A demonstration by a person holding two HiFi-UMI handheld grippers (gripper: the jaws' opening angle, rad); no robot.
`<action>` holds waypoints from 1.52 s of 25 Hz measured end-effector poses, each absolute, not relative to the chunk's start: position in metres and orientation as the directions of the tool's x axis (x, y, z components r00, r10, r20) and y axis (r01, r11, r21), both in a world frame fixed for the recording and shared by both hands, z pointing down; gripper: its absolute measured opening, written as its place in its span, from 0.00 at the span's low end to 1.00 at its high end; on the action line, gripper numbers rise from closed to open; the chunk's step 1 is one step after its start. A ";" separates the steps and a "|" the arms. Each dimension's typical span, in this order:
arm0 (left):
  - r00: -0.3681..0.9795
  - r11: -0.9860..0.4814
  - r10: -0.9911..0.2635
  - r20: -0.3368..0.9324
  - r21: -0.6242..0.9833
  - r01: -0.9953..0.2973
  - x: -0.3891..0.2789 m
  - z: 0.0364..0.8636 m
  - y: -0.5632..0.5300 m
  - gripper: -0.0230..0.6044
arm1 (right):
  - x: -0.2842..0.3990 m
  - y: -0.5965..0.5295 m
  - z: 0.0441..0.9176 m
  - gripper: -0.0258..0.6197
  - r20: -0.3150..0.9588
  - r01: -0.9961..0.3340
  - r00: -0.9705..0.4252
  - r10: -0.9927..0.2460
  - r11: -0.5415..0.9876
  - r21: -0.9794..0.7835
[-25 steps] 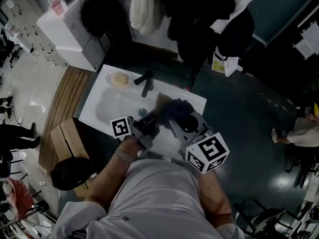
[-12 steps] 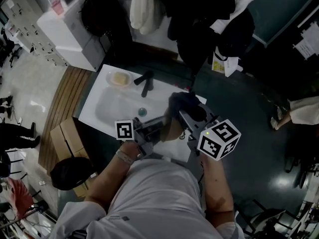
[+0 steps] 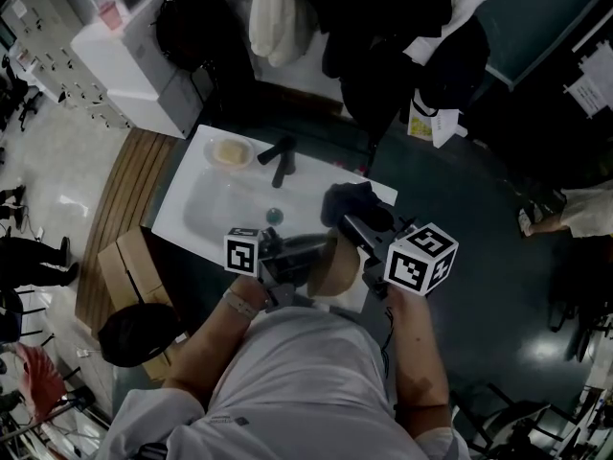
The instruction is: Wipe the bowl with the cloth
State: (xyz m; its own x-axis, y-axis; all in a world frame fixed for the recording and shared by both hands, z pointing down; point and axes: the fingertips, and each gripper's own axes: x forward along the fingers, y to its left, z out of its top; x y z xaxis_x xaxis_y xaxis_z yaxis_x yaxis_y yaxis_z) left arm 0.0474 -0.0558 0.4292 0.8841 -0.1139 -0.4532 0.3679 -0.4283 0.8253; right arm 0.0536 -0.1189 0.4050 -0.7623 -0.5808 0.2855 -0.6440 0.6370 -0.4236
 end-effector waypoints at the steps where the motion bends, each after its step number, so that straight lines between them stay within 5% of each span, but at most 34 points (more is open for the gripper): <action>1: 0.862 -0.420 -0.114 -0.494 0.811 0.409 0.045 0.422 -0.057 0.07 | 0.051 -0.116 0.410 0.16 0.304 -0.635 -0.772 -0.558 0.652 -0.414; 6: 0.762 -0.355 -0.202 -0.616 0.771 0.529 0.027 0.400 -0.076 0.07 | 0.034 -0.103 0.429 0.16 0.321 -0.597 -0.802 -0.504 0.700 -0.392; 17: 0.743 -0.297 -0.378 -0.553 0.832 0.468 0.010 0.426 -0.101 0.07 | 0.024 -0.086 0.439 0.16 0.349 -0.605 -0.772 -0.532 0.783 -0.144; 38: 0.680 -0.270 -0.585 -0.441 0.897 0.350 -0.018 0.452 -0.134 0.07 | -0.028 -0.029 0.413 0.16 0.394 -0.421 -0.842 -0.367 0.905 -0.057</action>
